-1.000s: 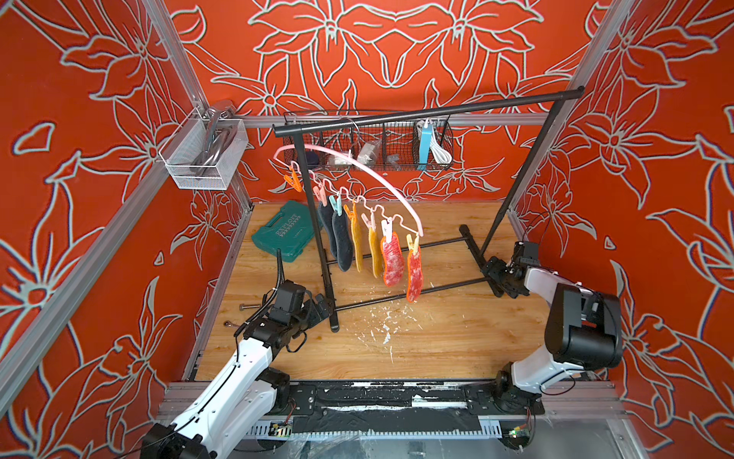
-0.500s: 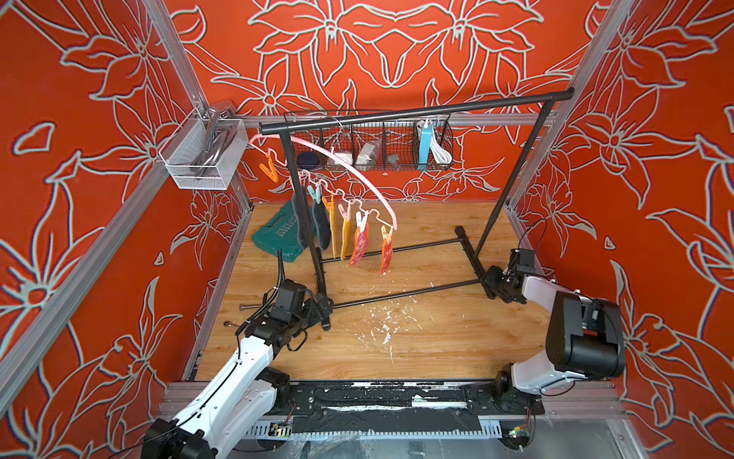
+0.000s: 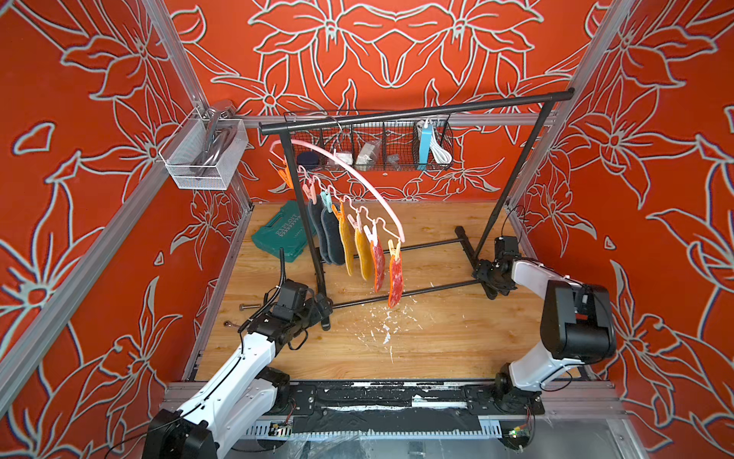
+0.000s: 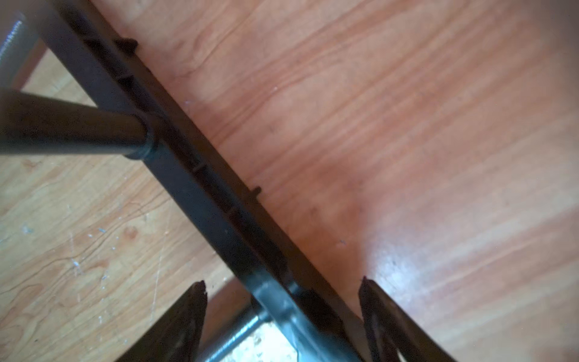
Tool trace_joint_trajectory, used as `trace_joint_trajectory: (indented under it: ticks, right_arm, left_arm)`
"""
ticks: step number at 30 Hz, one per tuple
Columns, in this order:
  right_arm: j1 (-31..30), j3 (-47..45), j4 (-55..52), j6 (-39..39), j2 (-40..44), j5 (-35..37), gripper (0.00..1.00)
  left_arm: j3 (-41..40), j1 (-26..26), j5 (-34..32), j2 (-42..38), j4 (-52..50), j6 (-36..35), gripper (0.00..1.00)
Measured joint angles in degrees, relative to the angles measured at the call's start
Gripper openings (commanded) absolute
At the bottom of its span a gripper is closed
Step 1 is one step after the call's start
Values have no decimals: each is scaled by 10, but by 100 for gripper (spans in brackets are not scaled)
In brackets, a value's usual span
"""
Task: Take the shoe insoles off the hanger
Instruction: Move the clothesline to the center of the board.
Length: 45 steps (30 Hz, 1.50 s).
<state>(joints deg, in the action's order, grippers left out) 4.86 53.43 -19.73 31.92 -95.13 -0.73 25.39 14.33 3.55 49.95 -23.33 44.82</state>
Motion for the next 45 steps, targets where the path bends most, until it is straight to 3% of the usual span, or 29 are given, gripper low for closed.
trace_joint_trajectory:
  ticks: [13, 19, 28, 45]
  right_arm:
    - [13, 49, -20, 31, -51, 6, 71]
    - [35, 22, -16, 54, -28, -5, 64]
    - [65, -22, 5, 99, 9, -19, 62]
    - [46, -108, 109, 207, 64, -72, 57]
  left_arm:
    - [0, 0, -3, 5, 1, 0, 98]
    - [0, 0, -3, 5, 5, 0, 98]
    - [-1, 0, 1, 5, 16, 0, 98]
    - [-16, 0, 7, 5, 29, 0, 98]
